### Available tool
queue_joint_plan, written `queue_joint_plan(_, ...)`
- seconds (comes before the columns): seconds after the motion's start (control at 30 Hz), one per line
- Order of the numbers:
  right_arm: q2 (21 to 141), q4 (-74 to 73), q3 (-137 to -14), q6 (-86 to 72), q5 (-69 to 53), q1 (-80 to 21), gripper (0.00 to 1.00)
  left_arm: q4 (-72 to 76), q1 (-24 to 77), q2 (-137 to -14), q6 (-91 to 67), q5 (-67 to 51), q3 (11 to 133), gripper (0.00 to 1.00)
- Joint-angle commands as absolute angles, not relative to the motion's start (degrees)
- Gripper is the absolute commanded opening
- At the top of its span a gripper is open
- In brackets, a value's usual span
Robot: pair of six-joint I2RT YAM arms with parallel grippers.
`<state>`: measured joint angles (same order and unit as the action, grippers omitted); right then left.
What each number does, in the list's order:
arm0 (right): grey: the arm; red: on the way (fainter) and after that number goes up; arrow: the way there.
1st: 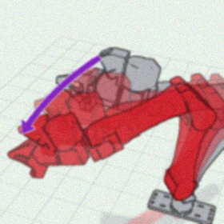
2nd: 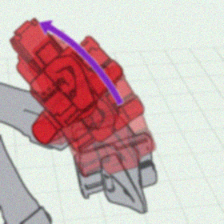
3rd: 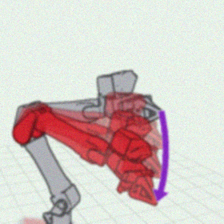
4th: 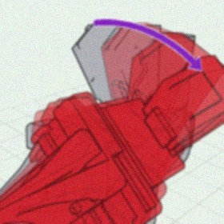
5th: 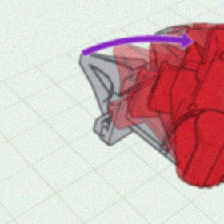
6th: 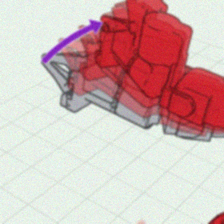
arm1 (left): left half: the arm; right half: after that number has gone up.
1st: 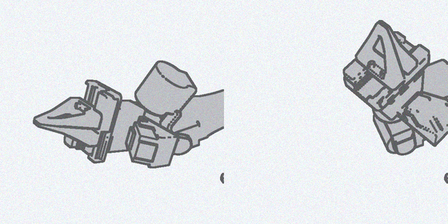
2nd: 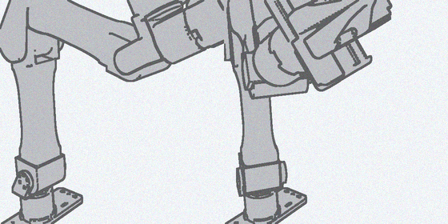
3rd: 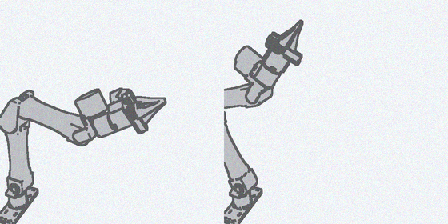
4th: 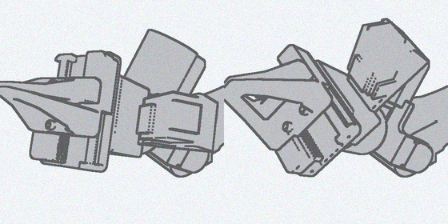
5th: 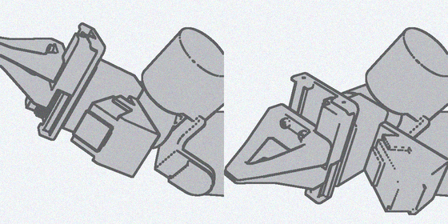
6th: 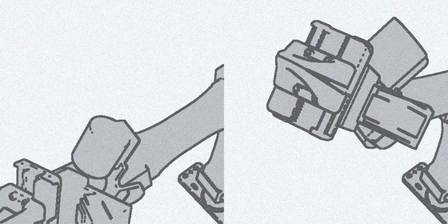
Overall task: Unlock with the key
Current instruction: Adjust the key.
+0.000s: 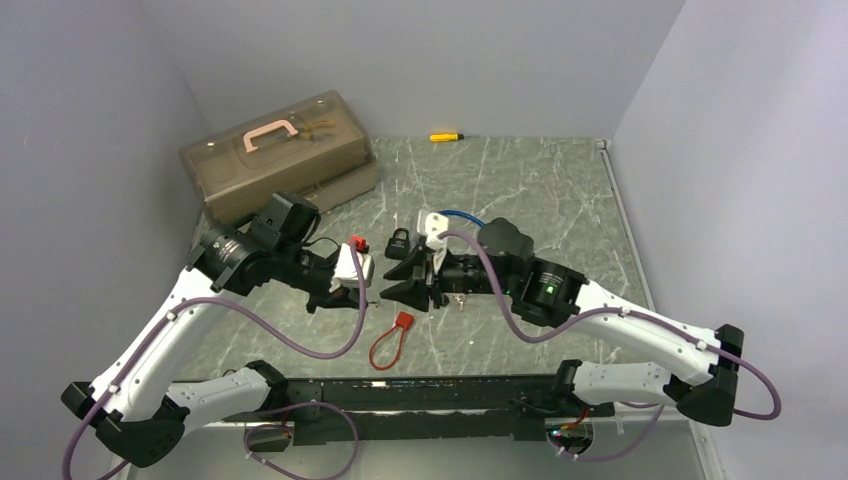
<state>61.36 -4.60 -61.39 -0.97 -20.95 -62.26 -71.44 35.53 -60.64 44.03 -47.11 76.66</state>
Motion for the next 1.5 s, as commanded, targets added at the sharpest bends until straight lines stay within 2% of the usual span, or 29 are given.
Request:
queue_joint_plan(0.0, 63.6, -9.51, -63.88, -1.44, -28.61, -62.05, 0.37, -71.96, 35.86, -60.8, 42.83, -45.75, 79.6, 0.0)
queue_joint_plan(0.57, 65.89, -5.62, -63.09, -0.54, -29.45, -62.06, 0.37, -70.79, 36.56, -61.35, 40.72, -44.17, 78.09, 0.0)
queue_joint_plan(0.97, 66.72, -1.55, -61.43, -0.53, -26.47, -62.16, 0.18, -70.67, 36.65, -61.27, 39.91, -44.56, 77.76, 0.0)
queue_joint_plan(1.1, 66.87, -2.59, -61.59, 0.94, -26.74, -62.12, 0.0, -70.75, 36.61, -61.05, 39.59, -44.62, 77.69, 0.0)
queue_joint_plan(1.23, 67.54, -6.02, -62.14, 1.59, -27.74, -62.13, 0.0, -70.83, 36.63, -61.03, 39.33, -44.65, 78.34, 0.0)
queue_joint_plan(1.27, 67.49, -6.6, -62.02, 1.59, -27.77, -62.14, 0.03, -70.84, 36.6, -61.0, 39.3, -44.59, 78.5, 0.0)
queue_joint_plan(1.33, 67.19, -7.14, -61.53, 1.28, -27.35, -62.08, 0.21, -70.71, 36.6, -61.08, 39.21, -44.48, 78.65, 0.0)
queue_joint_plan(1.4, 66.86, -7.14, -60.95, 1.19, -27.2, -62.12, 0.25, -70.66, 36.63, -61.16, 39.07, -44.55, 78.78, 0.0)
queue_joint_plan(1.47, 66.64, -7.18, -60.9, 1.17, -27.0, -62.2, 0.24, -70.65, 36.64, -61.17, 38.87, -44.51, 78.82, 0.0)
